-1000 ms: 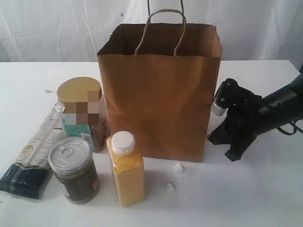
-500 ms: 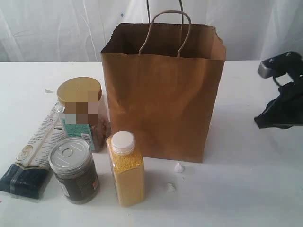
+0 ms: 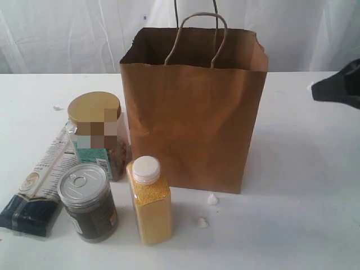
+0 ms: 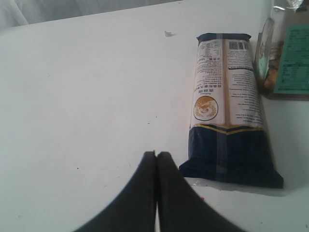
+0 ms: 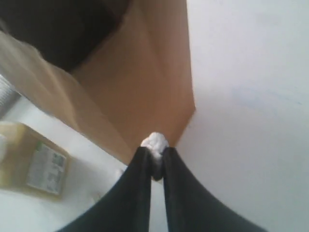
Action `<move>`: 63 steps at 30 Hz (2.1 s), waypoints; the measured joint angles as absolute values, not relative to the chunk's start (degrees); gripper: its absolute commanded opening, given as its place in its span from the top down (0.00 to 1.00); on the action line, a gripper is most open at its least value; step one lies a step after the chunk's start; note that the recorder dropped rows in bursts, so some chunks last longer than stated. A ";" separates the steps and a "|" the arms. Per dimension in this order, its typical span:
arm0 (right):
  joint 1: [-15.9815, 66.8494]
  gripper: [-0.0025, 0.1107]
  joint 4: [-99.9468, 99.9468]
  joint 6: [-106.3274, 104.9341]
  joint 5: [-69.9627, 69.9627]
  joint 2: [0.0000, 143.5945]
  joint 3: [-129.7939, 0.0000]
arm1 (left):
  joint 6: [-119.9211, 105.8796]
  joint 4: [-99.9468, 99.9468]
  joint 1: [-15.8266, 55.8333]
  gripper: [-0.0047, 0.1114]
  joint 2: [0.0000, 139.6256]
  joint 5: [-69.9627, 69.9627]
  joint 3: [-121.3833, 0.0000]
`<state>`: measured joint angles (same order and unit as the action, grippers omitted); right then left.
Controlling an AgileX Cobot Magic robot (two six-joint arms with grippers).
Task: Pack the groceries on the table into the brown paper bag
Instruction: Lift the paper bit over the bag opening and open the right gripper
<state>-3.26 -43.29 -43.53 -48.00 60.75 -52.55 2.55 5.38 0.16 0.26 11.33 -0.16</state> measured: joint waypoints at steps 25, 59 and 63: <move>-0.40 0.98 -65.23 -44.03 -54.57 76.43 -67.32 | 2.55 5.38 0.16 0.96 0.26 11.33 -0.16; 6.89 0.98 -53.49 -52.22 -49.37 81.28 -68.98 | 2.55 5.38 0.16 0.96 0.26 11.33 -0.16; 6.89 0.92 -53.49 -52.22 -49.03 81.28 -68.98 | 2.55 5.38 0.16 0.96 0.26 11.33 -0.16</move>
<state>6.89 -53.49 -52.22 -49.03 81.28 -68.98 2.55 5.38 0.16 0.26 11.33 -0.16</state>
